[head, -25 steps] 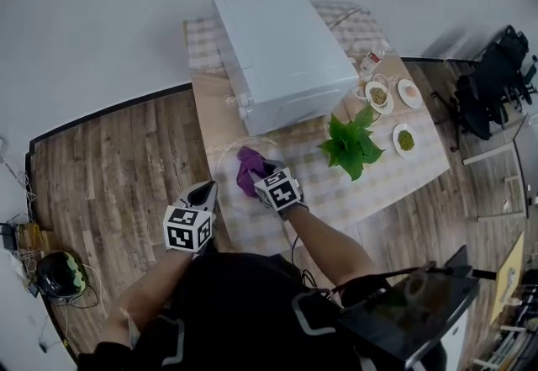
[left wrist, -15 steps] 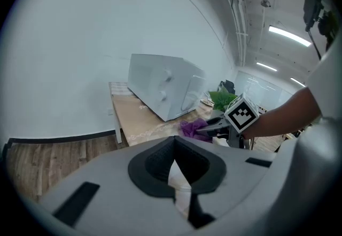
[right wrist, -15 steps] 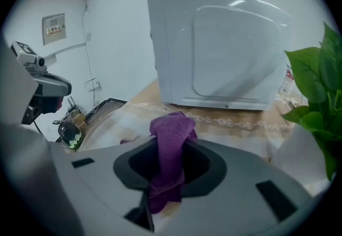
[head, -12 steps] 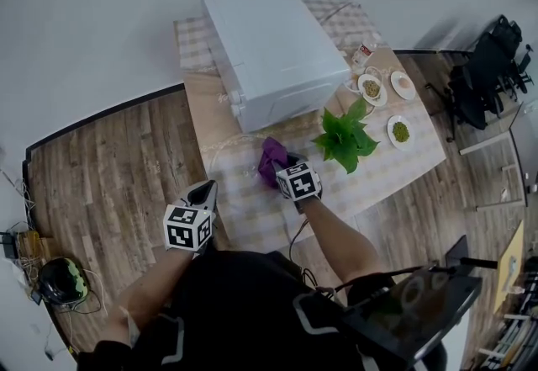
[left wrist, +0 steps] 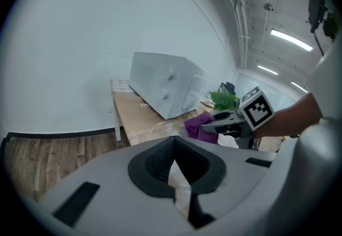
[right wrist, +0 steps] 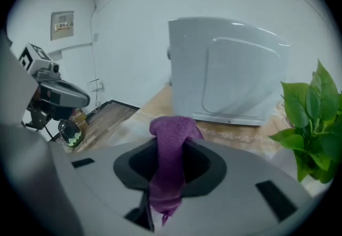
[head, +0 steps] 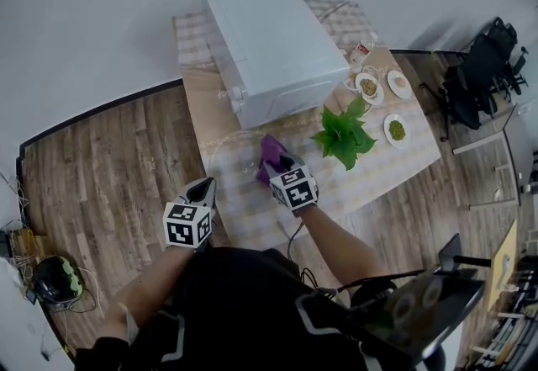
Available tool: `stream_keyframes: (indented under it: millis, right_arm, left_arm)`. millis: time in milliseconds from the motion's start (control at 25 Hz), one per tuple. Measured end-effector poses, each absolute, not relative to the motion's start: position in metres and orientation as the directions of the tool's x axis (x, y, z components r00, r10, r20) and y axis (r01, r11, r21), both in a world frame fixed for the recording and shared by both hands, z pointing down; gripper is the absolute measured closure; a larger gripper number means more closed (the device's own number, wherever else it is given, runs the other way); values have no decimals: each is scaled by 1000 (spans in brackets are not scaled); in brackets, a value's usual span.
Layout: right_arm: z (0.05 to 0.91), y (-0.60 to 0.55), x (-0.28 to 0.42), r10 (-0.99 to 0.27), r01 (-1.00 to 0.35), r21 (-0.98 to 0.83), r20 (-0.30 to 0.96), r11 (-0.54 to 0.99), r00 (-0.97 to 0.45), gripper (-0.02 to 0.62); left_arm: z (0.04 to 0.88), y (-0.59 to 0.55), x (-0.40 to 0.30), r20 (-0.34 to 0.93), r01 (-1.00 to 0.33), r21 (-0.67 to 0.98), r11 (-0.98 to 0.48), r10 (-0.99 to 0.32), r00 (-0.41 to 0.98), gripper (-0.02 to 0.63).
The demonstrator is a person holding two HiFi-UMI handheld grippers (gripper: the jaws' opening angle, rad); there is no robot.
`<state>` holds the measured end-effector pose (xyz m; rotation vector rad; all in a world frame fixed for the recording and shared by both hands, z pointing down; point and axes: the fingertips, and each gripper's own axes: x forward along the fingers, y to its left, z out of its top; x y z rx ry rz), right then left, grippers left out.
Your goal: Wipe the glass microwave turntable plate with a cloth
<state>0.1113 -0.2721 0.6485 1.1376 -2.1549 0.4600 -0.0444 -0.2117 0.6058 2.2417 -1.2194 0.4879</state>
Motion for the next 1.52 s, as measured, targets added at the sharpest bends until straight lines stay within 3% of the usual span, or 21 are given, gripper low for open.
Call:
stream_keyframes:
  millis: [280, 560, 1520]
  right_arm:
    - [637, -224, 12, -467, -684, -120, 646, 719, -604, 492]
    - [663, -208, -38, -385, -604, -120, 670, 788, -635, 492]
    - [687, -222, 48, -458, -735, -121, 711, 668, -534, 492]
  left_arm:
    - [609, -205, -58, 559, -863, 281, -419, -660, 502, 597]
    - [612, -202, -74, 575, -881, 271, -387, -670, 470, 597]
    - [613, -201, -46, 583, -849, 249, -465, -628, 515, 597]
